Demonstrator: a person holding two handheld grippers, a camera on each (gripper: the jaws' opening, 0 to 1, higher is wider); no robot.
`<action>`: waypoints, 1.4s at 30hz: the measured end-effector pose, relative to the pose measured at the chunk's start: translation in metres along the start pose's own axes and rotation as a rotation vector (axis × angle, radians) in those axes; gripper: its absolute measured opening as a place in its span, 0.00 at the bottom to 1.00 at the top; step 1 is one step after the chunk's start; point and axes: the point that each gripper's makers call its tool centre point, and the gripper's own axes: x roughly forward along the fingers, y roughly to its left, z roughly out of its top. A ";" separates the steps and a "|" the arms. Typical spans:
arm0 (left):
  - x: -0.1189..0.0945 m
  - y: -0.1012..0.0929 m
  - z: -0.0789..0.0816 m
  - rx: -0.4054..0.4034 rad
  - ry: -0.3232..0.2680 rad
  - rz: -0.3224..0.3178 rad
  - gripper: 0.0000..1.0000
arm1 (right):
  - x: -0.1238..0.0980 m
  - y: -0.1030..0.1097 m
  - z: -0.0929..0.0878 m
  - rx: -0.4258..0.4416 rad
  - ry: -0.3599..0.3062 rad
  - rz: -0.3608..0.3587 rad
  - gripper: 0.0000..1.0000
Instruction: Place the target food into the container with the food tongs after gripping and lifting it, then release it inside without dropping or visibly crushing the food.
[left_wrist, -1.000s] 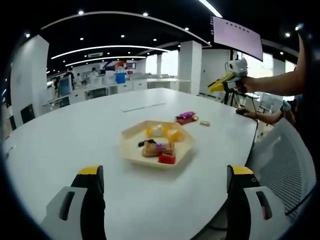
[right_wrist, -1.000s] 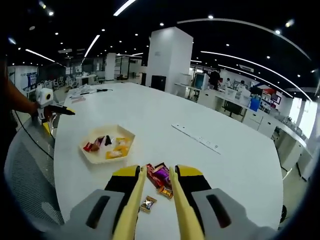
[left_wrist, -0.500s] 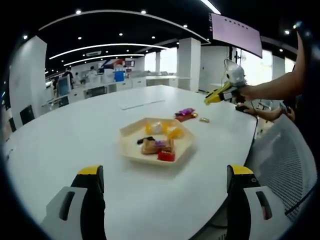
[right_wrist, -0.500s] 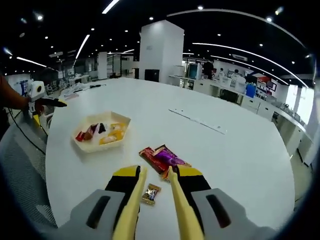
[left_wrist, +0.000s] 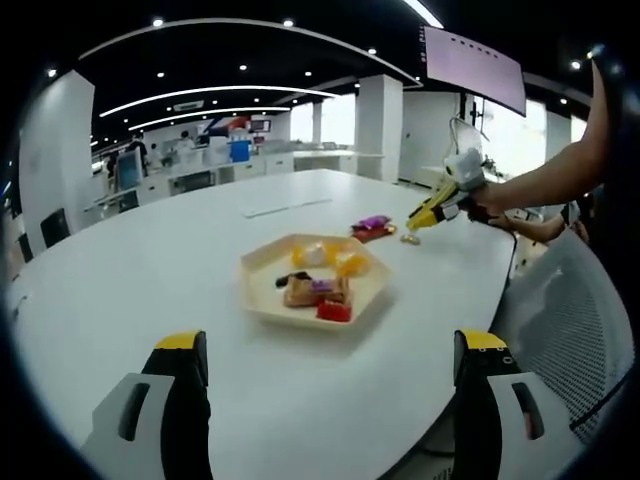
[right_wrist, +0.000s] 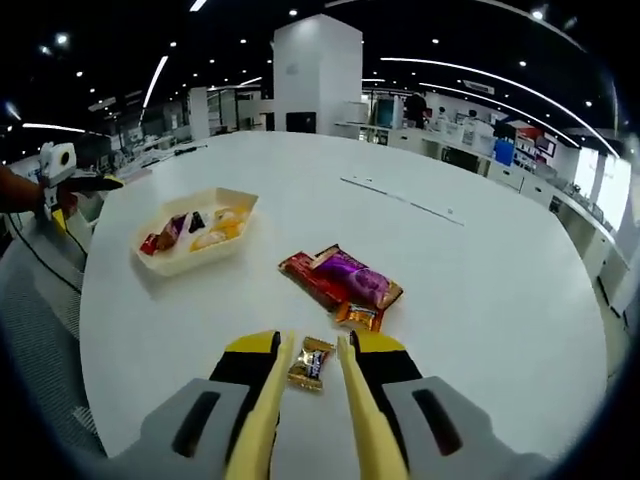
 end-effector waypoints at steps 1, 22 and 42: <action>0.000 0.000 0.000 -0.001 -0.001 0.001 0.99 | 0.001 0.000 -0.002 0.005 0.005 0.003 0.27; -0.001 0.002 0.002 -0.008 -0.009 0.008 0.99 | 0.013 0.003 -0.016 -0.002 0.129 -0.049 0.20; -0.001 0.003 0.004 -0.013 -0.016 0.009 0.99 | -0.006 -0.016 0.016 0.022 0.130 -0.046 0.18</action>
